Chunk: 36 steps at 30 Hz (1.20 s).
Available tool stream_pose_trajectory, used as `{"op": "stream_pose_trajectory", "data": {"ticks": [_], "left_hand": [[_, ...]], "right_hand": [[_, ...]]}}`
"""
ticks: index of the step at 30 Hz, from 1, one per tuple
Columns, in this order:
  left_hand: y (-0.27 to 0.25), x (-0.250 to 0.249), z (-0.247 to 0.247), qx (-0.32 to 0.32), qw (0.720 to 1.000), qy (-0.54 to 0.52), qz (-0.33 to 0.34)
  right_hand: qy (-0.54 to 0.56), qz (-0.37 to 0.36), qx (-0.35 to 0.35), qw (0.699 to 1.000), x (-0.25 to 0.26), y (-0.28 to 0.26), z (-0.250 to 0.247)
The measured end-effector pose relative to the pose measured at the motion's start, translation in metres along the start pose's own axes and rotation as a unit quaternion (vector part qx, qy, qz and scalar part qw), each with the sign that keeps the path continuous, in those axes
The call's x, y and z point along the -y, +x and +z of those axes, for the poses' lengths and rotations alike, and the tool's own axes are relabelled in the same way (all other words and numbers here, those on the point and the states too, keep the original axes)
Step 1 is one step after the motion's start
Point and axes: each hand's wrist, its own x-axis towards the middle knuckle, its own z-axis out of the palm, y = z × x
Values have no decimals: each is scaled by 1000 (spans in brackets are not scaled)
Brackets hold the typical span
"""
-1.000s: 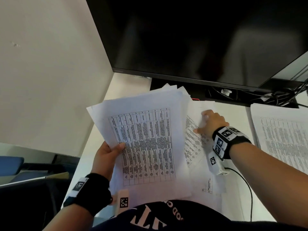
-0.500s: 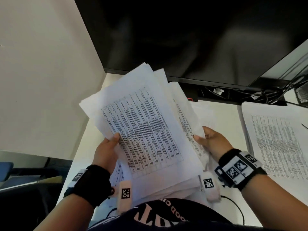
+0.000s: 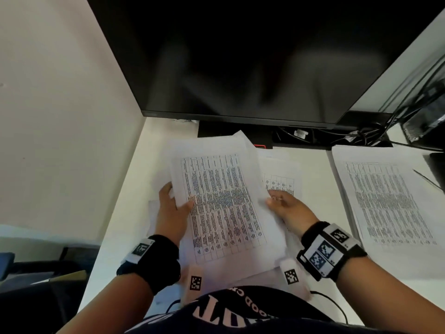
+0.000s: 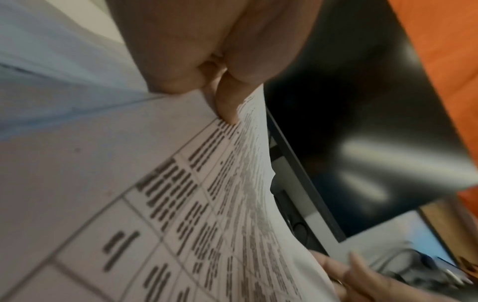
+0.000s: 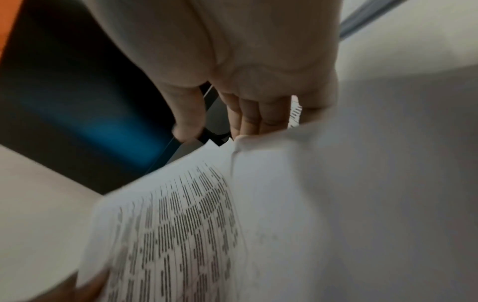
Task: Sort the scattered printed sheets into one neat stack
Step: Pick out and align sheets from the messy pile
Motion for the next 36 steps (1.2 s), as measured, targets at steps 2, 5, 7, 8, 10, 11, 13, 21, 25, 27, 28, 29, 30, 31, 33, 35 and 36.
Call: {"op": "stream_pose_trajectory", "data": {"ticks": [2, 5, 7, 8, 10, 11, 13, 21, 25, 27, 28, 29, 30, 31, 33, 35, 36], "left_hand": [[-5, -12, 1, 15, 998, -11, 55], [-14, -41, 0, 12, 990, -35, 135], [-22, -64, -2, 3, 977, -58, 207], [-26, -75, -2, -4, 968, -67, 240], [-34, -93, -2, -8, 954, -87, 288], [-38, -98, -1, -6, 948, -98, 301], [-47, -105, 2, 2, 940, -102, 324], [-65, -100, 28, -6, 947, -95, 306], [-69, -105, 29, -72, 936, -113, 324], [-68, -102, 28, -96, 935, -113, 323], [-69, -100, 28, -95, 938, -109, 316], [-68, -97, 28, -89, 942, -103, 306], [-69, -94, 29, -78, 947, -98, 297], [-69, -91, 30, -66, 950, -95, 289], [-68, -89, 32, -50, 953, -88, 284], [-68, -90, 34, -42, 954, -84, 285], [-69, -92, 36, -42, 954, -80, 285]], "right_hand": [[-30, -29, -5, 999, 8, 2, -2], [-18, -69, -44, 997, 28, -4, -7], [7, -127, -96, 987, 44, -15, -15], [28, -166, -121, 978, 53, -22, -19], [66, -227, -154, 959, 63, -34, -24], [84, -248, -157, 952, 65, -39, -26], [106, -278, -151, 943, 64, -47, -26], [141, -313, -203, 917, 70, -56, -17], [160, -352, -216, 897, 72, -65, -17], [166, -362, -220, 891, 67, -66, -19], [167, -363, -226, 889, 65, -67, -21], [166, -366, -231, 886, 65, -67, -23], [167, -372, -232, 883, 67, -69, -24], [165, -378, -230, 881, 70, -70, -26], [155, -392, -235, 876, 78, -72, -31], [155, -415, -246, 862, 89, -75, -35], [151, -432, -252, 853, 94, -77, -36]]}}
